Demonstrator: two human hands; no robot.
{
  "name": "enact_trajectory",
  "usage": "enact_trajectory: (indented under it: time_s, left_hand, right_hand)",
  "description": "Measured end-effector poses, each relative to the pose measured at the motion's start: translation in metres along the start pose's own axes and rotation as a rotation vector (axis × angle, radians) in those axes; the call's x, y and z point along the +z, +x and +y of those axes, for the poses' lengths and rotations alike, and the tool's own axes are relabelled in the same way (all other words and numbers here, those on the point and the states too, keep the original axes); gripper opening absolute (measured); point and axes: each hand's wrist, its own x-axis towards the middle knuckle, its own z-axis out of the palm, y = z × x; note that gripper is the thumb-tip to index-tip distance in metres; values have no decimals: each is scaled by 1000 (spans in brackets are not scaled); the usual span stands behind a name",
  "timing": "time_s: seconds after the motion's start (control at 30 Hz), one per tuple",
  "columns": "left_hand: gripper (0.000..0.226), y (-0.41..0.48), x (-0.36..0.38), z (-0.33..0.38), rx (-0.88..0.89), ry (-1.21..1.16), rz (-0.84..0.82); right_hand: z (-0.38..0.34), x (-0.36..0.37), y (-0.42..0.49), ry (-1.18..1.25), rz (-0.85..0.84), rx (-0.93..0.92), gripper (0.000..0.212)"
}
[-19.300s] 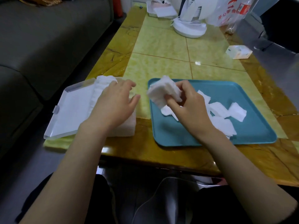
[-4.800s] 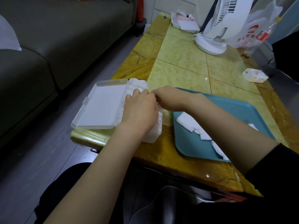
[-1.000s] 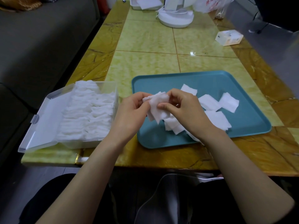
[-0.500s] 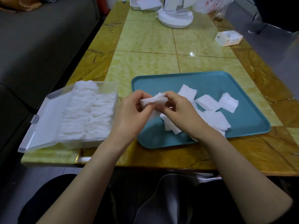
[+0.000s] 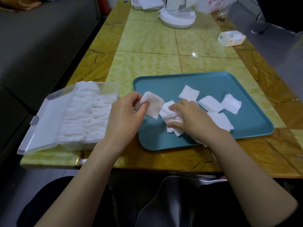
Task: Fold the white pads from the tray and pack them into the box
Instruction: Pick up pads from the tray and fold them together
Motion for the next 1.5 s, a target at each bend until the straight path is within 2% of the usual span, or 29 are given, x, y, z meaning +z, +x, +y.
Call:
enact_trajectory:
  time_s: [0.17,0.37,0.53,0.7,0.93,1.0,1.33,1.5]
  left_hand:
    - [10,-1,0,1,4,-5,11]
    - [11,-1,-2,0,-1,-11,8]
    - [13,-3,-2,2,-11,-14,7]
    - [13,-1,-1,3,-26,-19,30]
    - [10,-1,1,5,-29,-37,62]
    - [9,-1,1,5,-30,-47,50]
    - [27,-6,18,8,-145,-41,-216]
    - [20,-6,17,8,-136,-46,-174]
  right_hand:
    - [-3,-1,4,8,99,38,36]
    - [2,-5,5,110,58,27,22]
    - [1,-8,5,71,126,16,26]
    - [-4,-14,2,185,240,-20,19]
    - [-13,-6,0,123,64,-106,19]
    - [-13,-5,1,125,67,-106,21]
    - [-15,-6,1,390,229,12,16]
    - [-12,-8,2,494,373,101,19]
